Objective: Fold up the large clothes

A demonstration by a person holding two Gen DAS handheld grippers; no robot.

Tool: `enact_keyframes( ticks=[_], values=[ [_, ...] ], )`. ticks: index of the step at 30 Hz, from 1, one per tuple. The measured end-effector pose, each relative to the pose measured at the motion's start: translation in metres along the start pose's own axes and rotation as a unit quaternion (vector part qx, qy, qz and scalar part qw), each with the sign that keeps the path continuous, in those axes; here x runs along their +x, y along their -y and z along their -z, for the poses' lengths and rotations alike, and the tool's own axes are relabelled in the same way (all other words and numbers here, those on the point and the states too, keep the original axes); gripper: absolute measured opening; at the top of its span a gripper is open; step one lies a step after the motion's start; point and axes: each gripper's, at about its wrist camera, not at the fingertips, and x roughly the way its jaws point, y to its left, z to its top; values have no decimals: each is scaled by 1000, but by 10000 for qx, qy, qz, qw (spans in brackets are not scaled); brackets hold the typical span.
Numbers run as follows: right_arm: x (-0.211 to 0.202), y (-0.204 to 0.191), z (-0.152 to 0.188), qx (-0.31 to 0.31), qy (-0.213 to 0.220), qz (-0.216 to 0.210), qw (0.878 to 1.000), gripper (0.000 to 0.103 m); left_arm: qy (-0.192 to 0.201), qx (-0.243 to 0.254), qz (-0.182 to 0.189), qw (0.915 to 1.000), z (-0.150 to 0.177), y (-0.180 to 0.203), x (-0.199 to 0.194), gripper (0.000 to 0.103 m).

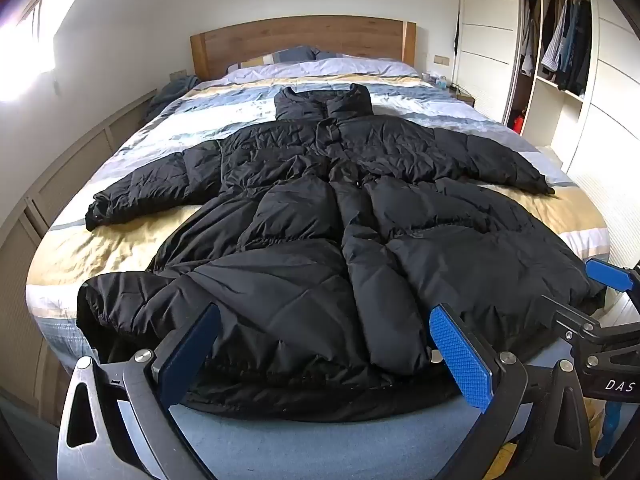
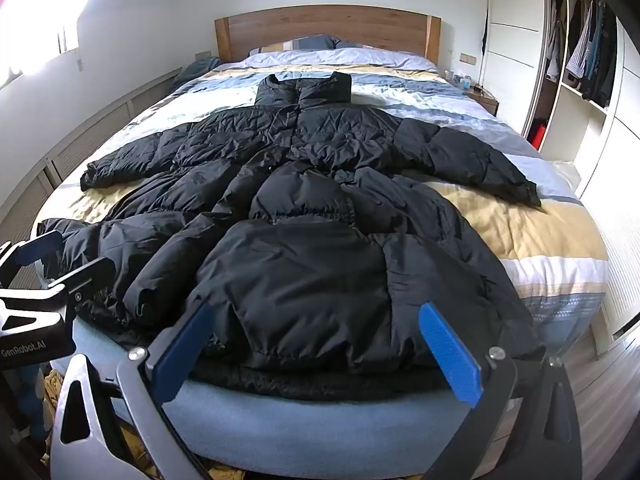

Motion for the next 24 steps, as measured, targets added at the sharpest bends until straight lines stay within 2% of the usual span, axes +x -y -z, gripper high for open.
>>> enact_keyframes(
  ticks=[8,12,24],
  values=[
    [1,-3,-1,-45,-2,49,10000,103,-73,-51,69,9999,-1,7,1,103],
    [1,-1,-1,4,9,4,10000,103,-94,-111,180,9997,1,-5,5,103],
    [2,-5,-3,-11,-8,-2,10000,103,-134,-55,226,9996,2,-4,9,103]
  ],
)
